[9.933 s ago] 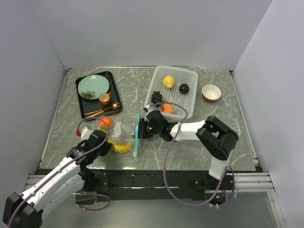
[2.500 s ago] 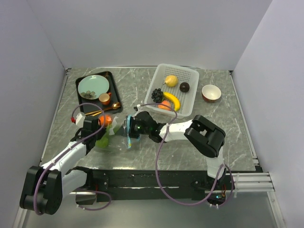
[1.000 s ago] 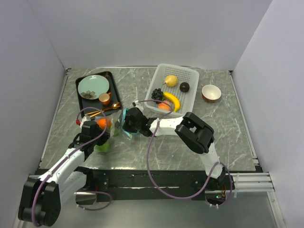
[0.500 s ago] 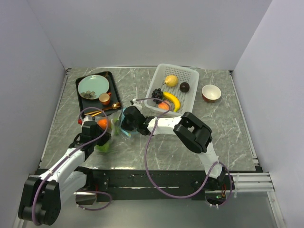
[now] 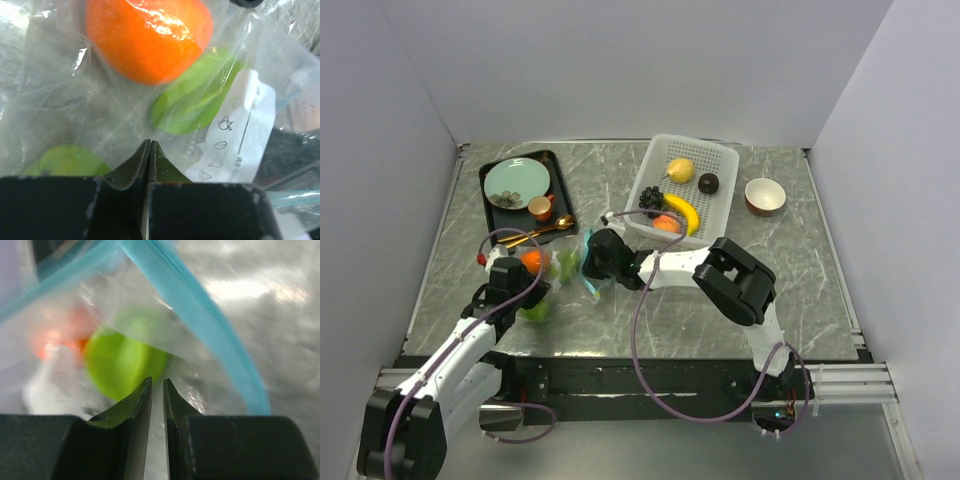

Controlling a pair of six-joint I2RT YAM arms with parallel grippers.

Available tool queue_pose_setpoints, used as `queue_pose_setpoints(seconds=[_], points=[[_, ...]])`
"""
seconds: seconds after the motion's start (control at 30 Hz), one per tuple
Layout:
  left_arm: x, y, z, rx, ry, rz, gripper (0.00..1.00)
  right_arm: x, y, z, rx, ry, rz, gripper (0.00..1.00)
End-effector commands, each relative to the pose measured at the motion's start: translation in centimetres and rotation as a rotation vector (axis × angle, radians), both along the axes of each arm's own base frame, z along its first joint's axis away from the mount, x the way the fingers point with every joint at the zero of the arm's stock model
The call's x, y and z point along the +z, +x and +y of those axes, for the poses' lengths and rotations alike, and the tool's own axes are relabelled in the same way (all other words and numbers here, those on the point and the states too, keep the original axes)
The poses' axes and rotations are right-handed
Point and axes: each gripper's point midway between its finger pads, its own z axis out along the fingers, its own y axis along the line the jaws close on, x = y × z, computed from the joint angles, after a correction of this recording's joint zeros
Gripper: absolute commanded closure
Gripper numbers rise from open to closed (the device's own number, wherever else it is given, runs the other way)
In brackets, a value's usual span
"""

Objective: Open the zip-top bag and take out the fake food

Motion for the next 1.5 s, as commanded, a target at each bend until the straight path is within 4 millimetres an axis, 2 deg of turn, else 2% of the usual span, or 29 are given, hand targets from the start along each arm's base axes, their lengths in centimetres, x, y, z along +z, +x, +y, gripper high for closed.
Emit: queue_pose_setpoints(seconds=[0.0,0.17,0.2,0.23,0.3,0.33,0.37,0.4,0.47,0.5,0.53,0.6,0.7,0.73,0.87,0.93,1.07,1.17,1.2,1.47], points=[[0.9,0.2,0.7,0.049,0.006,-0.028,0.95,2.0,-0.7,-1.2,0.01,0.002,-0.037,0.81],[1.0,0.1,1.0,0.057,0.019,-0.024,0.95,2.6,-1.6,-2.0,0.027,0.009,-0.044,0.89],[1.2,0.1,1.0,0.058,0.019,-0.029,0.94,2.4,-1.9,-2.4,0.026,0.004,-0.038,0.89],[1.3,0.2,0.9,0.056,0.016,-0.034,0.94,2.9,-1.9,-2.6,0.019,0.015,-0.047,0.88],[1.9,0.5,0.7,0.036,0.014,-0.064,0.93,2.8,-2.1,-3.2,0.014,0.022,-0.042,0.79],[2.2,0.6,0.6,0.034,0.01,-0.073,0.93,3.8,-2.0,-3.0,0.015,0.054,-0.055,0.76],[2.6,0.7,0.4,0.024,0.003,-0.083,0.91,3.9,-2.1,-3.0,0.02,0.062,-0.052,0.73],[2.9,0.8,0.3,0.014,0.009,-0.098,0.9,4.5,-2.0,-2.5,0.029,0.08,-0.054,0.61],[3.8,1.2,0.5,0.02,0.019,-0.114,0.89,4.5,-1.9,-2.0,0.041,0.071,-0.047,0.5],[3.9,1.2,0.6,0.016,0.028,-0.112,0.89,5.6,-1.5,-1.2,0.046,0.089,-0.056,0.41],[4.0,1.2,0.7,0.016,0.034,-0.111,0.88,5.2,-1.4,-1.0,0.047,0.083,-0.045,0.37],[4.4,1.5,0.9,0.026,0.049,-0.118,0.87,5.9,-1.0,-0.3,0.039,0.112,-0.036,0.29],[4.8,1.9,1.4,0.043,0.072,-0.125,0.83,6.2,-0.5,0.5,0.03,0.133,-0.013,0.25],[5.1,2.1,1.5,0.045,0.078,-0.135,0.82,5.6,-0.4,0.6,0.031,0.124,0.001,0.25],[7.4,3.6,2.1,0.049,0.136,-0.192,0.7,5.5,0.1,1.5,0.026,0.141,0.024,0.24],[7.8,4.3,2.2,0.048,0.159,-0.203,0.69,4.8,0.2,1.6,0.021,0.133,0.042,0.23],[6.6,6.0,1.8,0.03,0.176,-0.161,0.71,4.3,0.5,2.0,0.014,0.135,0.064,0.23],[5.2,6.5,1.3,0.022,0.159,-0.131,0.77,3.9,0.8,2.0,0.002,0.129,0.073,0.23],[5.3,6.9,1.2,0.022,0.153,-0.144,0.77,3.9,0.9,2.1,-0.002,0.13,0.073,0.22],[2.3,6.7,0.2,-0.01,0.114,-0.079,0.8,3.5,1.7,1.9,-0.037,0.127,0.086,0.22]])
